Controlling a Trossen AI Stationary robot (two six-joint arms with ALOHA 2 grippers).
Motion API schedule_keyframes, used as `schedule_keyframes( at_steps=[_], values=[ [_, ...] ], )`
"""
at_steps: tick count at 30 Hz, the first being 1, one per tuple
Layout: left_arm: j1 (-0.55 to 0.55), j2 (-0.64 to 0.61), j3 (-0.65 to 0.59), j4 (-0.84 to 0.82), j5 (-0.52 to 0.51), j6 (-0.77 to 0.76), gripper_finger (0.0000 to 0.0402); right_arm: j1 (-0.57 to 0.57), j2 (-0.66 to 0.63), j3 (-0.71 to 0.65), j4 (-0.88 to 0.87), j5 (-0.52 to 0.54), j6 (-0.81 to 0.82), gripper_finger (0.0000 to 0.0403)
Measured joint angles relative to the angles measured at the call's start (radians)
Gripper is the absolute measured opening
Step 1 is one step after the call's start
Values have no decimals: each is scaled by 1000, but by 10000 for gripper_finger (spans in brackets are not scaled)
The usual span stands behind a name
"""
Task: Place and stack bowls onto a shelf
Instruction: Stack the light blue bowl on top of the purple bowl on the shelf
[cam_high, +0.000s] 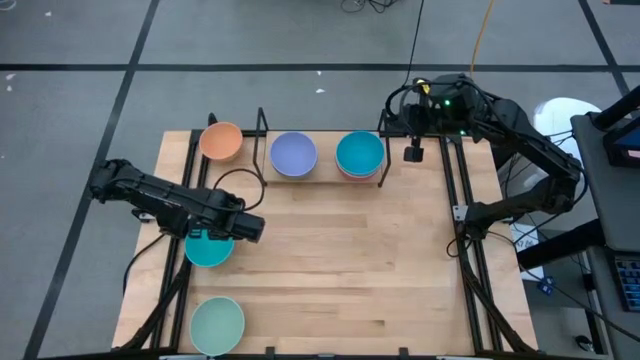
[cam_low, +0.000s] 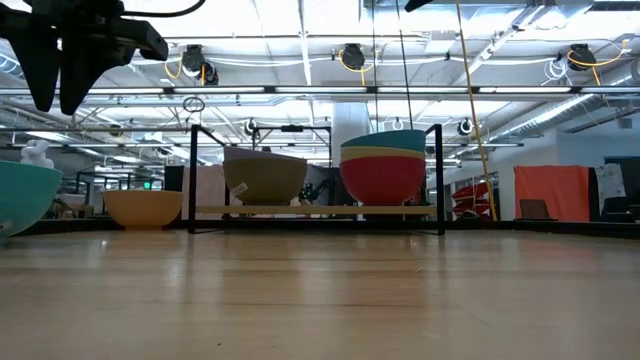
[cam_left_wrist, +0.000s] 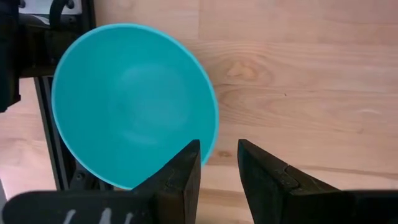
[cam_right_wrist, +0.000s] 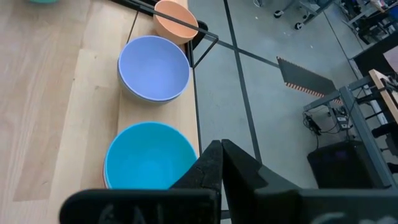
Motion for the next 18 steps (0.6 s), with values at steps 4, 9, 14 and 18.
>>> schedule_keyframes(
  at_steps=[4,9,14,18],
  values=[
    [0,0,0,16,0,0,113,0,-4,0,-2,0,1,0],
    [-8,0,0,18,1,-5,113,0,-4,0,-7,0,2,0],
    [-29,0,0,18,17,-28,113,0,-4,0,-8,0,0,0],
    [-43,0,0,18,18,-60,113,0,-4,0,-8,0,-1,0]
  ],
)
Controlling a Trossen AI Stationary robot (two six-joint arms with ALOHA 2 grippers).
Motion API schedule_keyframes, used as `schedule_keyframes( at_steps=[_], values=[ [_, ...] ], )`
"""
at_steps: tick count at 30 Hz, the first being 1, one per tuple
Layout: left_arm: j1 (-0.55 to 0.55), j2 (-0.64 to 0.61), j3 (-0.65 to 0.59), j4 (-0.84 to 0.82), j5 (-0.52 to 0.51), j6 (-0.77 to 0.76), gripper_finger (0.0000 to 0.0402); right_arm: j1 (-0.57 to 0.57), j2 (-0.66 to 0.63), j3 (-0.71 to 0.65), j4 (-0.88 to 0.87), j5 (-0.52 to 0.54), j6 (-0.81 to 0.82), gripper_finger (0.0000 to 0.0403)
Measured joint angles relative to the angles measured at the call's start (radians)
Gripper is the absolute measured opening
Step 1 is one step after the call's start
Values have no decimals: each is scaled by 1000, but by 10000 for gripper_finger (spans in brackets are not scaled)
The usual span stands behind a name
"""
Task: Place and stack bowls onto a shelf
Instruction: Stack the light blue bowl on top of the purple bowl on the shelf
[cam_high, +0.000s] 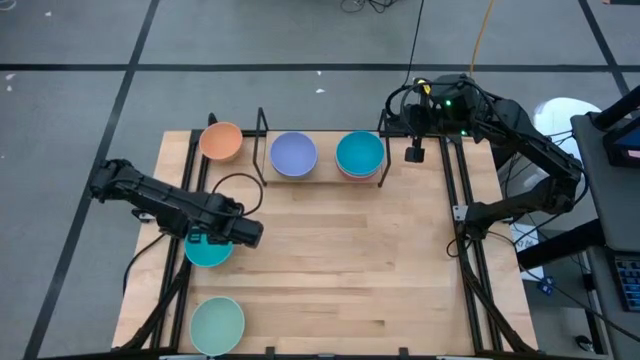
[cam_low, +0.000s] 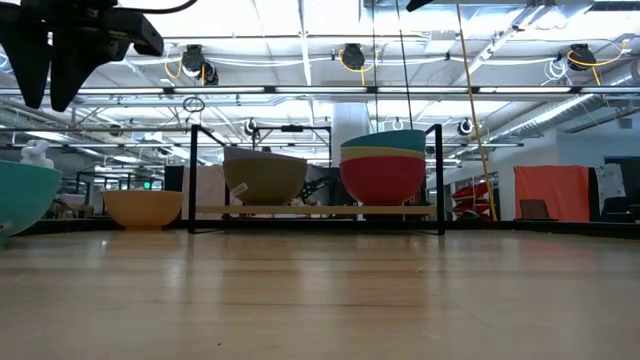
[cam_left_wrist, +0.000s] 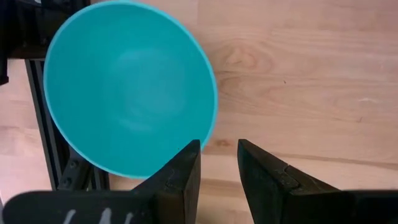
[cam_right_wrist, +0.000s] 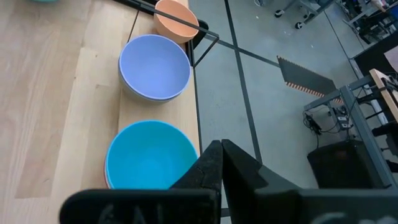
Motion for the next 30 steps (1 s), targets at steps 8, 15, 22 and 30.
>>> schedule_keyframes(
  at_steps=[8,15,22,30],
  values=[
    [-30,0,0,7,-1,11,113,0,0,0,0,0,-18,0],
    [-45,0,-103,105,43,12,113,0,0,0,0,0,-26,0],
    [-45,0,-201,230,53,18,113,0,0,0,0,0,-46,0],
    [-44,0,-268,276,54,61,113,0,0,0,0,0,-45,0]
  ],
)
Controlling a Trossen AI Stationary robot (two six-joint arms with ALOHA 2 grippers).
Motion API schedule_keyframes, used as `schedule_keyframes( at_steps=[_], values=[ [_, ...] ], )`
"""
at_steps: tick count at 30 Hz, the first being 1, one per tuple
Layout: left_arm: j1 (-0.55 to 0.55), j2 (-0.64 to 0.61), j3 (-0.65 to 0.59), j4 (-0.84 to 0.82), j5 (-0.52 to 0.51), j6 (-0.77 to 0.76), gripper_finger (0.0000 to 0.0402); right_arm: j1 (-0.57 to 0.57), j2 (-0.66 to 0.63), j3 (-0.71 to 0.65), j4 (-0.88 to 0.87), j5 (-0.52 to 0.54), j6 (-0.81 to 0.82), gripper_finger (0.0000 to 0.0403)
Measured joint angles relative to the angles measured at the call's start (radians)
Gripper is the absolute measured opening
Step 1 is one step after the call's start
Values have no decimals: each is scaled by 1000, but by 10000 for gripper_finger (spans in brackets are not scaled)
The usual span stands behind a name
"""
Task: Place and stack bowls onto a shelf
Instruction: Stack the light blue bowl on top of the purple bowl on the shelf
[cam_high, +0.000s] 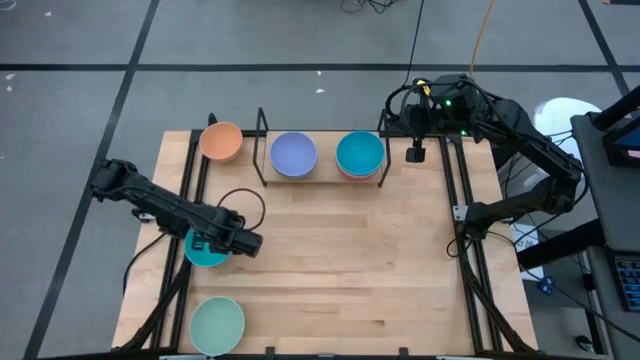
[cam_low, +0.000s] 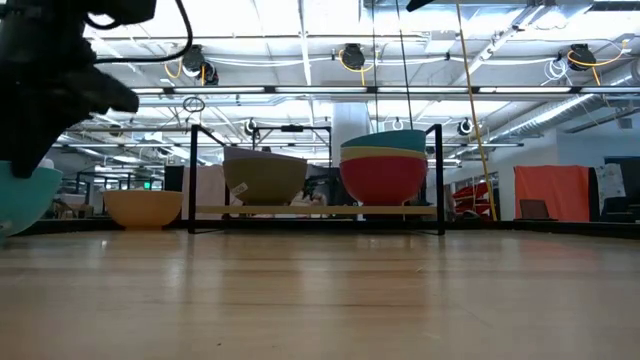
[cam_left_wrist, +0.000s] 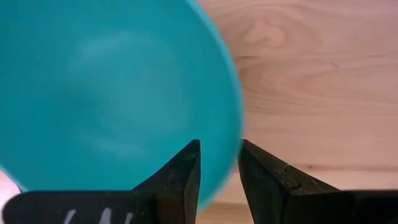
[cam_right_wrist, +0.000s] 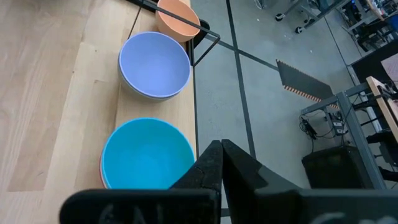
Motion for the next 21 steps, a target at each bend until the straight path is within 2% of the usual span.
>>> schedule_keyframes(
  at_steps=[10,12,16,21],
  values=[
    [0,0,-61,20,0,26,108,0,0,0,0,0,0,0],
    [0,0,-67,23,0,27,88,0,0,0,0,0,0,0],
    [0,0,-81,47,-9,45,17,0,0,0,0,0,0,0],
    [2,0,-78,49,-9,89,9,0,0,0,0,0,0,0]
  ],
)
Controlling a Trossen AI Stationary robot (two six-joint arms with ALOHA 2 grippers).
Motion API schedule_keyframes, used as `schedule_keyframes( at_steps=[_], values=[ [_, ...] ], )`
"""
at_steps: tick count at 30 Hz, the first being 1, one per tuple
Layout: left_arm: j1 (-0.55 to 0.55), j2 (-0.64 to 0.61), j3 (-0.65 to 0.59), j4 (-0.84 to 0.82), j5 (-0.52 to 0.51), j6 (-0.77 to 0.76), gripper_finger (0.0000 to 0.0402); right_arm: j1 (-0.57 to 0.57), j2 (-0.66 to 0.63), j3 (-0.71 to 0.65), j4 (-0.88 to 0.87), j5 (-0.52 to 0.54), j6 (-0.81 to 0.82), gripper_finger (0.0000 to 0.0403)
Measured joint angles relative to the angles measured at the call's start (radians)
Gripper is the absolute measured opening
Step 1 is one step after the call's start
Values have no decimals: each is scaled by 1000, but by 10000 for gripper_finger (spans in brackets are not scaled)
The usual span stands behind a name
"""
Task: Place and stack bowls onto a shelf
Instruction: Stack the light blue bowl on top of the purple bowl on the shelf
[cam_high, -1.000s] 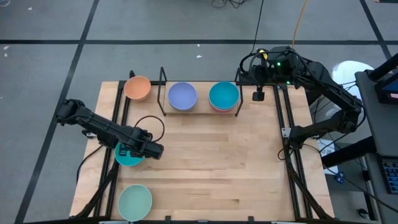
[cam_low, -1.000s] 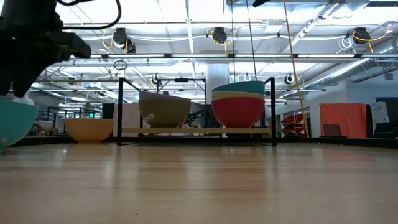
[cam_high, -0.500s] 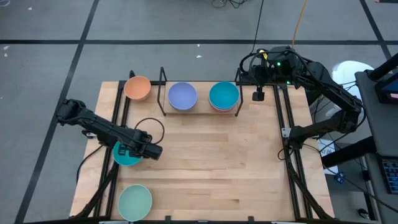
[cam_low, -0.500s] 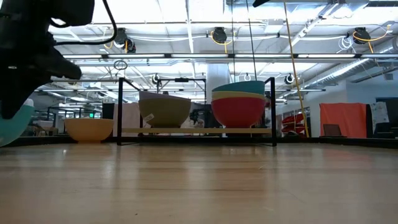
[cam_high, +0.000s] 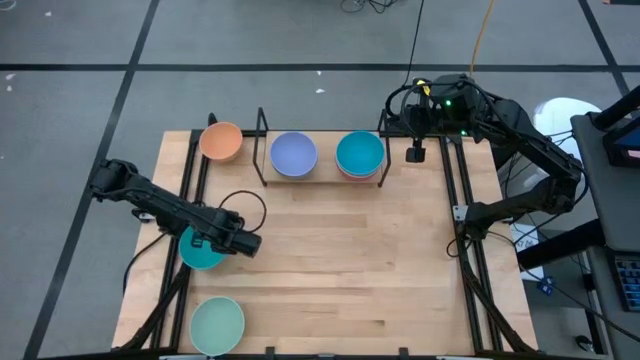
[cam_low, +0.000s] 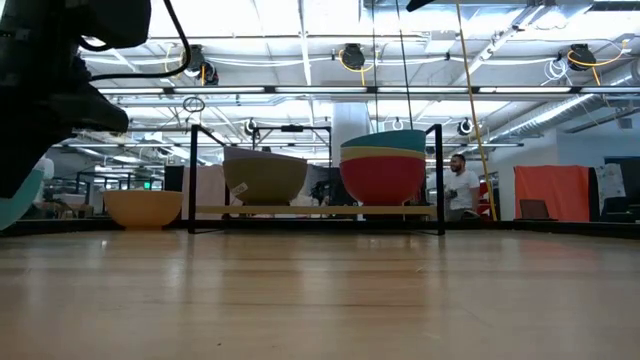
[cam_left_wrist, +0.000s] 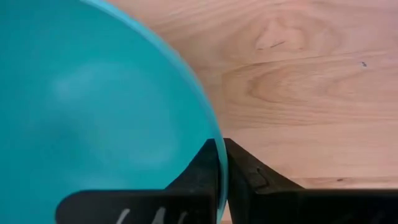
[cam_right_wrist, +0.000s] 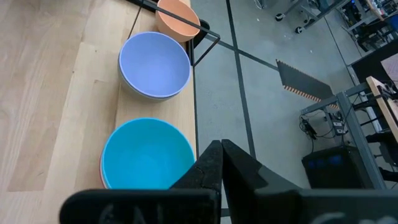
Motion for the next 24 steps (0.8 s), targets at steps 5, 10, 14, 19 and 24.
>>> schedule_keyframes(
  at_steps=[5,10,14,19,24],
  values=[
    [15,-4,43,-4,-18,57,9,0,0,0,0,0,0,0],
    [51,-4,145,-63,-25,148,9,0,0,0,0,0,0,0],
    [85,-4,275,-170,-59,222,9,0,0,0,0,0,0,0],
    [125,-5,486,-311,-163,315,9,0,0,0,0,0,0,0],
    [185,-5,669,-365,-271,469,9,0,0,0,0,0,0,0]
  ],
)
